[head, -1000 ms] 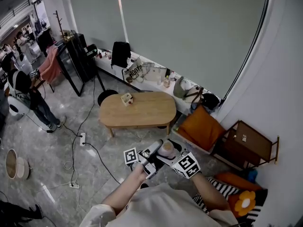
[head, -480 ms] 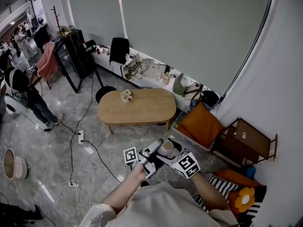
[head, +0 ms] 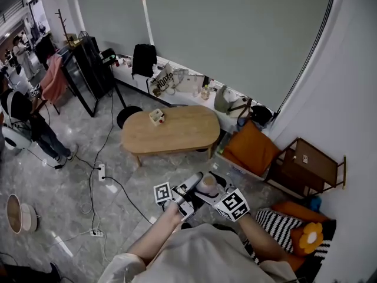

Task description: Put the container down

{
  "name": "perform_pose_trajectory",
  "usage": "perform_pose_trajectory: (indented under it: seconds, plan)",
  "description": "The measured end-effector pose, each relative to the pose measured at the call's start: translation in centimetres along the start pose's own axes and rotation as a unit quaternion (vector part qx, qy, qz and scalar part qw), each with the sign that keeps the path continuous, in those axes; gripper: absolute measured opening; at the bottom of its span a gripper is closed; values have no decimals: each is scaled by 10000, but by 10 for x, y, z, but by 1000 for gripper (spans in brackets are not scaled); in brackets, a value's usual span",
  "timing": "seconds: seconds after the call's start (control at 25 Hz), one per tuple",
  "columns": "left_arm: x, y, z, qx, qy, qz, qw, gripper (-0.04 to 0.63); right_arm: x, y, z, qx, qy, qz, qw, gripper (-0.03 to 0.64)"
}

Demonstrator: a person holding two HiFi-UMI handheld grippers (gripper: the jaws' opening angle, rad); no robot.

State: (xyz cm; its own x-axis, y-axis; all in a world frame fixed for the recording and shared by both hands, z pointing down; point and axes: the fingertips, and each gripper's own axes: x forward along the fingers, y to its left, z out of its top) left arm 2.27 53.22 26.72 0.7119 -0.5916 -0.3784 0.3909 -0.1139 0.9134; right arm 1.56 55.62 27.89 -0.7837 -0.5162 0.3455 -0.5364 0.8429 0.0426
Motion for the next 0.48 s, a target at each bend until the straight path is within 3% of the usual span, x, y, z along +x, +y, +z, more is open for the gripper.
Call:
perform_pose_trajectory:
  seconds: [0.48]
  plan:
    - [-1, 9, 14, -120, 161, 125, 9997, 298, 15, -5, -5, 166, 13, -166, 9997, 388]
